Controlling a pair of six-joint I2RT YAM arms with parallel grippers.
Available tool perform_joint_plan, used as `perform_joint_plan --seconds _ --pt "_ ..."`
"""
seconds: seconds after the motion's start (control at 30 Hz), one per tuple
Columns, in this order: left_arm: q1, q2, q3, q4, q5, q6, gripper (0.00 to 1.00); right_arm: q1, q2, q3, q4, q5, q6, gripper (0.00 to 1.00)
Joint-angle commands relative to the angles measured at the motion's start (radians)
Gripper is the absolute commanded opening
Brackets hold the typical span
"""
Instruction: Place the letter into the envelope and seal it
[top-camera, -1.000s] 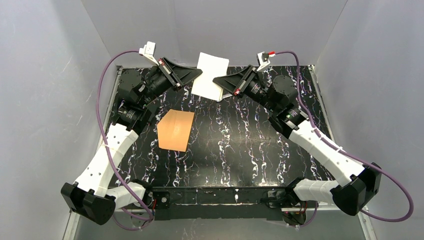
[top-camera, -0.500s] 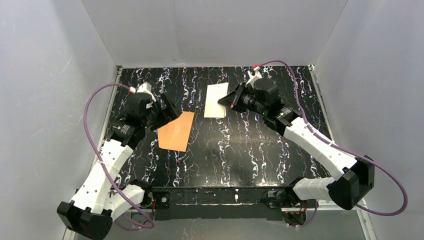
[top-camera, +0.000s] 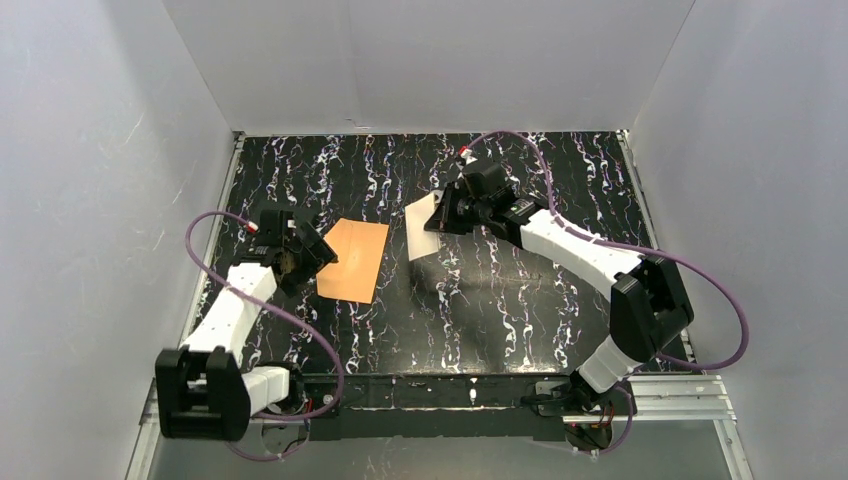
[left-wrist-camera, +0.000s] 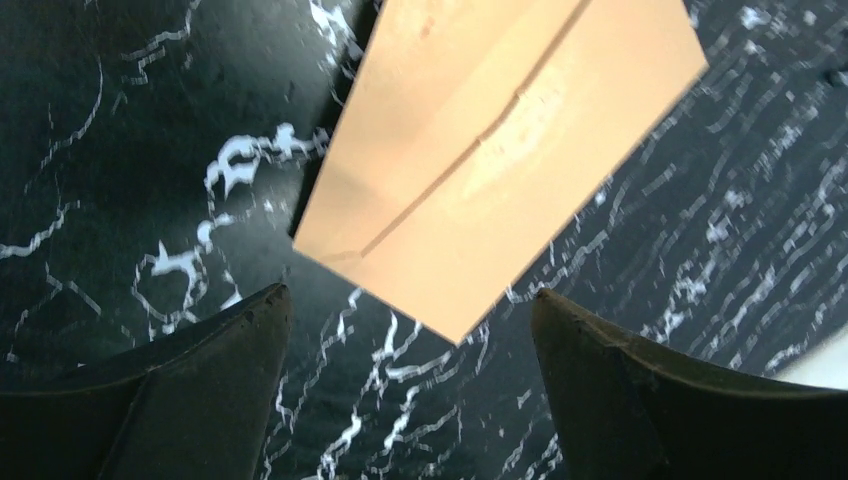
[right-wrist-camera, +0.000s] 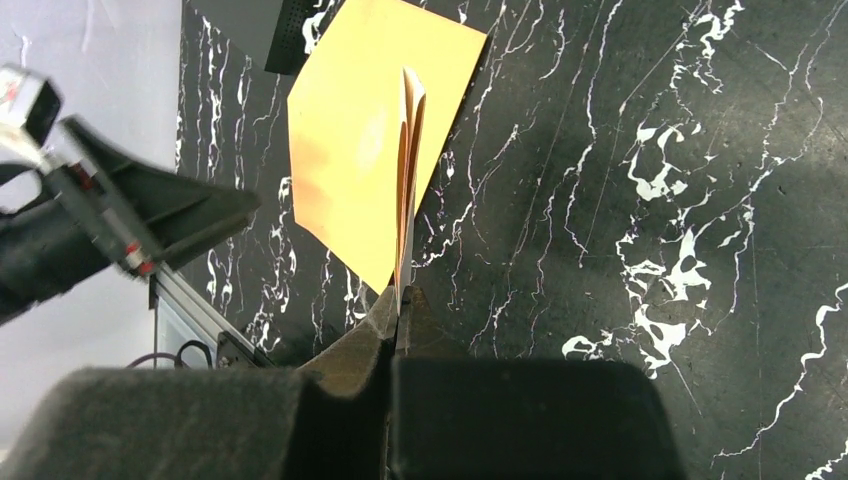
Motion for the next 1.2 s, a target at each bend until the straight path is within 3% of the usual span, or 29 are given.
perform_joint_plan --seconds 0.0,0.17,0.33,0.53,0.83,1.03,1.17 --pt "0.04 0.119 -0.019 0.183 -0.002 0.008 0.88 -0.005 -0.034 0.05 0.066 -0.017 -0.061 0.01" --pt "0.107 0.237 -0.022 0.373 0.096 0.108 0.88 -0.014 -0.06 0.08 0.003 -0.018 -0.124 0.01" --pt "0.254 0.401 -0.014 0.577 0.46 0.166 0.81 -0.029 -0.074 0.096 -0.017 -0.018 -0.148 0.01" --pt "0.261 0.554 0.048 0.608 0.643 0.155 0.63 -0.045 -0.064 0.123 -0.031 -0.028 -0.162 0.01" --pt "0.261 0.585 0.074 0.674 0.84 0.188 0.35 -0.047 -0.07 0.125 -0.038 -0.016 -0.161 0.01" --pt "0.259 0.598 0.097 0.674 0.913 0.243 0.0 -0.048 -0.092 0.112 -0.055 0.01 -0.17 0.01" --pt "0.239 0.581 0.111 0.674 0.909 0.266 0.0 -0.05 -0.108 0.102 -0.065 0.023 -0.177 0.01"
